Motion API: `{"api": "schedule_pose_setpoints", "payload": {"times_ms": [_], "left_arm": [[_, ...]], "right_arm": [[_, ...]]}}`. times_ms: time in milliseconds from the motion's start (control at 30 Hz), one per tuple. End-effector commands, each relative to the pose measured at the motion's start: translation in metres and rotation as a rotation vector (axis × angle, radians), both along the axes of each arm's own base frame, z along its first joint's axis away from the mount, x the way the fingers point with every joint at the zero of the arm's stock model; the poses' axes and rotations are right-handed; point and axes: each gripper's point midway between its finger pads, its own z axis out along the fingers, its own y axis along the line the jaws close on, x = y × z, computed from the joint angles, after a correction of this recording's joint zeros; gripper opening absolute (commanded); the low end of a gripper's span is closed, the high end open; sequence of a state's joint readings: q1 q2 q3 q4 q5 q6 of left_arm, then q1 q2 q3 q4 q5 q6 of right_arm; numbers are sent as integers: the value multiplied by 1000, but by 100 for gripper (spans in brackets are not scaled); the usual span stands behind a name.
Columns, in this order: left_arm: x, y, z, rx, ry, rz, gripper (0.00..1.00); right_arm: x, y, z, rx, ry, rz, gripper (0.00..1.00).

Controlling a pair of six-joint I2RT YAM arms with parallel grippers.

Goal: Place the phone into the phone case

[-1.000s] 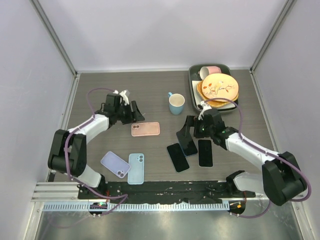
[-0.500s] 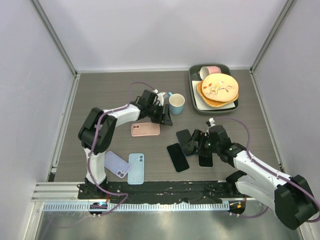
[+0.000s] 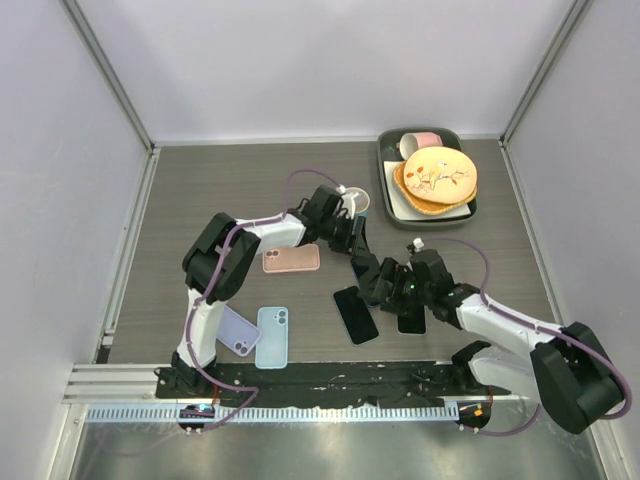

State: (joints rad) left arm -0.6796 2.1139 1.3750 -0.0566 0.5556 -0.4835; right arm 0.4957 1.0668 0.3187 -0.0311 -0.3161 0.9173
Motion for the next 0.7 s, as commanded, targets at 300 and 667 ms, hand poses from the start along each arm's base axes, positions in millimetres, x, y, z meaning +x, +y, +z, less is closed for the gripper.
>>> {"api": "schedule_pose_setpoints", "payload": {"times_ms": [300,667], "left_arm": [[-41,26,-2,-21,25,64,46],[-34,68,22,26,-119,187,50]], "right_arm": [[59,-23,4,-319,-195,42,93],[77,-9,5,-297,-239,81,93]]}}
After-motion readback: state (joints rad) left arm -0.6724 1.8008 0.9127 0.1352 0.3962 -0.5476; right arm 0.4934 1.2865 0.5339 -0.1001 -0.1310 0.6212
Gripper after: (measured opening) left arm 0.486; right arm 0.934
